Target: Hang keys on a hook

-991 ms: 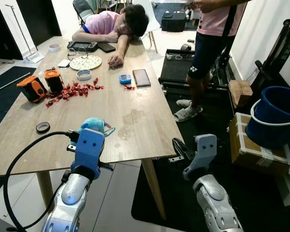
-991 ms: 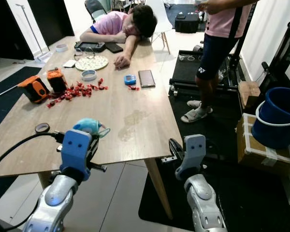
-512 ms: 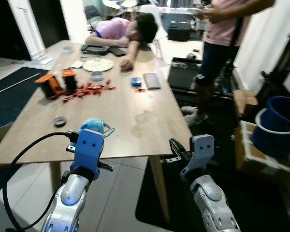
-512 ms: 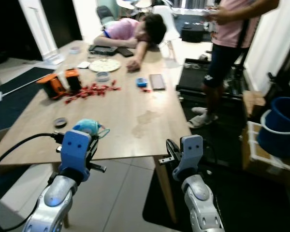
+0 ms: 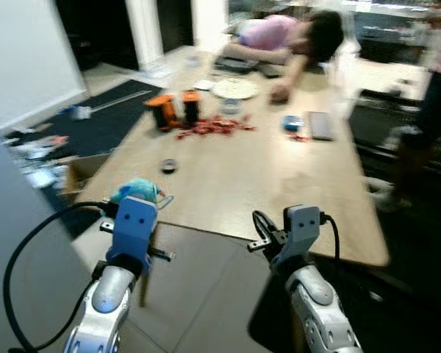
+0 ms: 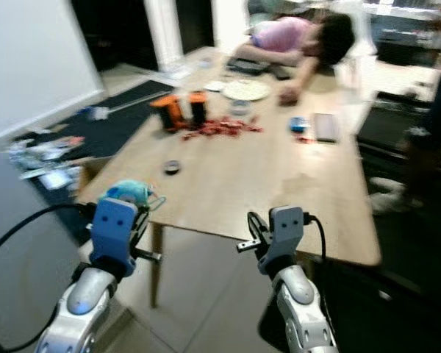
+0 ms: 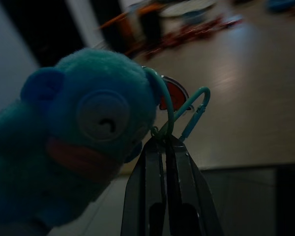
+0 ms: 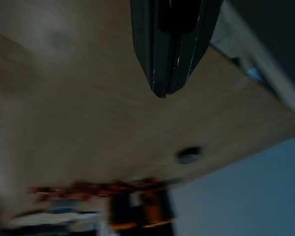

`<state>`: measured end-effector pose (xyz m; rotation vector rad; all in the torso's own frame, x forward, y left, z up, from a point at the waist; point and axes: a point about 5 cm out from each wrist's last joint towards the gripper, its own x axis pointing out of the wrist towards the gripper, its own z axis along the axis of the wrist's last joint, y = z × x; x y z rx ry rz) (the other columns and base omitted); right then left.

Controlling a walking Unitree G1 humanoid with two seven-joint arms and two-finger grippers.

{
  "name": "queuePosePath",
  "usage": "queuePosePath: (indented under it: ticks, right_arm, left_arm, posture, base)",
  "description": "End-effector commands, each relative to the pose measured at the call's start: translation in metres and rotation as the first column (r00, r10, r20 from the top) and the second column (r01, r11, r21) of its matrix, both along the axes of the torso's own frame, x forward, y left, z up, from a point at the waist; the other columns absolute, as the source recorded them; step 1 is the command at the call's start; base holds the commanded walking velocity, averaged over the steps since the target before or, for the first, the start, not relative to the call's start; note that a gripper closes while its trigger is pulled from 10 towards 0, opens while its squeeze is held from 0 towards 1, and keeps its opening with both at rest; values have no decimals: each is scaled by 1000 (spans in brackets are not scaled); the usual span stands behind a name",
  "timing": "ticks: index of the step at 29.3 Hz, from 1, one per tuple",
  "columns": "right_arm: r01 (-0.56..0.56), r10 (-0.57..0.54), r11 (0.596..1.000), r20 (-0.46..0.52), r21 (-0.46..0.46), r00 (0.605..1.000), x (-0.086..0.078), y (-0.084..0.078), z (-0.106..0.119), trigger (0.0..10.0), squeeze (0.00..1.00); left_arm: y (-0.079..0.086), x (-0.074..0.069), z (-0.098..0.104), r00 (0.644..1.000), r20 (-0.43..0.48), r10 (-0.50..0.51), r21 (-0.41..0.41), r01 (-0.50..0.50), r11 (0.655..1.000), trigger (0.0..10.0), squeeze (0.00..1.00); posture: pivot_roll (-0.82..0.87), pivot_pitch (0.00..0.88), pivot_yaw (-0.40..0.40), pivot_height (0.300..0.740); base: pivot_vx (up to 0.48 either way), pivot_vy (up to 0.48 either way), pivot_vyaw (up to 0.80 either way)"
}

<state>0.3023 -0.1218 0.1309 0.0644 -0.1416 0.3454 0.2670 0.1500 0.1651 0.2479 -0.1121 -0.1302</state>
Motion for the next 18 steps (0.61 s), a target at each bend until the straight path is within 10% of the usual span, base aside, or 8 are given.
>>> queuePosePath:
  ticks: [1, 18]
  right_arm:
    - [-4, 4, 1000, -12, -6, 1000, -1, 1, -4, 10000, 0]
    - [-23, 23, 1000, -12, -7, 1000, -3, 2, -4, 10000, 0]
  left_arm:
    - [0, -1, -3, 1000, -11, 2, 2, -2, 1000, 10000, 0]
    - [0, -3, -4, 1000, -15, 8, 2, -8, 1000, 10000, 0]
  posture:
    - [199, 96, 14, 740]
    - [200, 101, 11, 740]
  base:
    - [0, 0, 788]
    - [0, 0, 790]
